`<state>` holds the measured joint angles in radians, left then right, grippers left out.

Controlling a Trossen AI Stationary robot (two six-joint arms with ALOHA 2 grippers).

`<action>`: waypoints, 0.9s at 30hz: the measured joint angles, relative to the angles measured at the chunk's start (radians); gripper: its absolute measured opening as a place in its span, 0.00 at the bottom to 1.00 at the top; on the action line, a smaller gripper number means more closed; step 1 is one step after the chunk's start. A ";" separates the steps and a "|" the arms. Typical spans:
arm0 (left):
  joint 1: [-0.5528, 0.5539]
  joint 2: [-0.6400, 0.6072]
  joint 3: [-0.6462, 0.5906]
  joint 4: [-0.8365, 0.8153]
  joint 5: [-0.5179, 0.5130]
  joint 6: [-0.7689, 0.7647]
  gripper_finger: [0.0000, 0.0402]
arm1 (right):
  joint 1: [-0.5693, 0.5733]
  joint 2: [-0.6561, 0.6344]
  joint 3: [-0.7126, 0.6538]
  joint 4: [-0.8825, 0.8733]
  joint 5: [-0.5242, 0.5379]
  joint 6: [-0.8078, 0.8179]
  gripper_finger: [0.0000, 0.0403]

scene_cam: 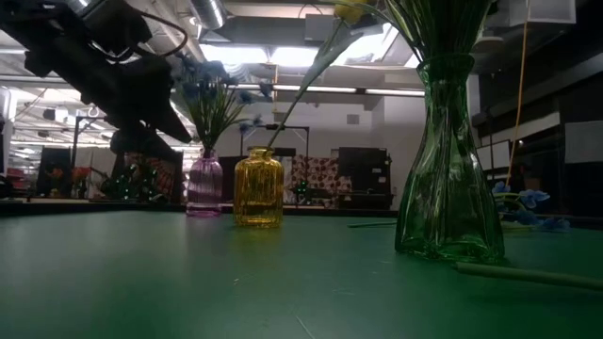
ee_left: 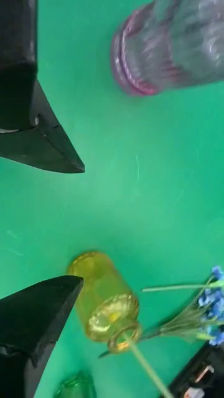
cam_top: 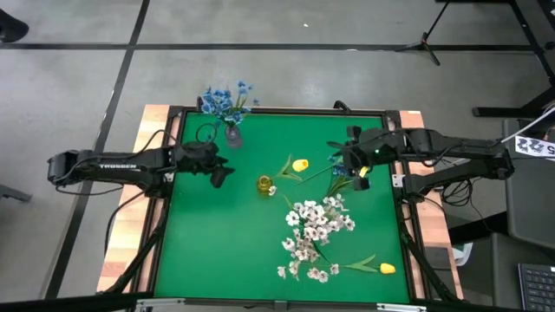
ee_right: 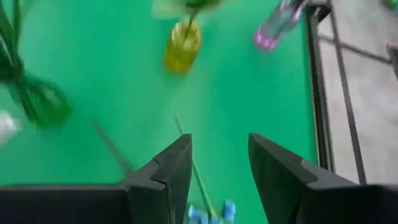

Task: Sort flowers into vase by color
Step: Put the blue flowers into the purple vase

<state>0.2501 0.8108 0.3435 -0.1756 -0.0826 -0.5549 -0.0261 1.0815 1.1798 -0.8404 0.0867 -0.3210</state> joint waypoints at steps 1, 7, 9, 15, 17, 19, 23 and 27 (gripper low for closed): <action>-0.008 0.000 0.000 0.001 0.000 0.000 0.69 | 0.000 -0.001 -0.008 -0.016 0.006 -0.005 0.39; -0.056 0.000 0.000 0.001 -0.001 -0.036 0.69 | 0.000 0.001 -0.088 -0.012 0.058 -0.099 0.39; -0.071 0.000 0.000 0.001 -0.001 -0.049 0.69 | -0.005 0.001 -0.130 0.015 0.097 -0.120 0.39; -0.098 0.000 0.000 0.001 -0.005 -0.051 0.69 | -0.106 0.001 -0.250 0.095 0.003 -0.139 0.39; -0.103 0.000 0.000 0.001 -0.005 -0.051 0.69 | -0.125 0.001 -0.287 0.088 -0.069 -0.140 0.39; -0.108 0.000 0.000 0.001 -0.007 -0.050 0.69 | -0.124 0.001 -0.324 0.091 -0.105 -0.154 0.39; -0.108 0.000 0.000 0.000 -0.012 -0.050 0.69 | -0.124 0.001 -0.406 0.150 -0.169 -0.163 0.39; -0.108 0.000 0.000 0.000 -0.029 -0.050 0.69 | -0.124 0.001 -0.465 0.230 -0.218 -0.169 0.39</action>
<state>0.1417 0.8112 0.3435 -0.1754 -0.1112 -0.6044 -0.1501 1.0828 0.7145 -0.6102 -0.1316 -0.4897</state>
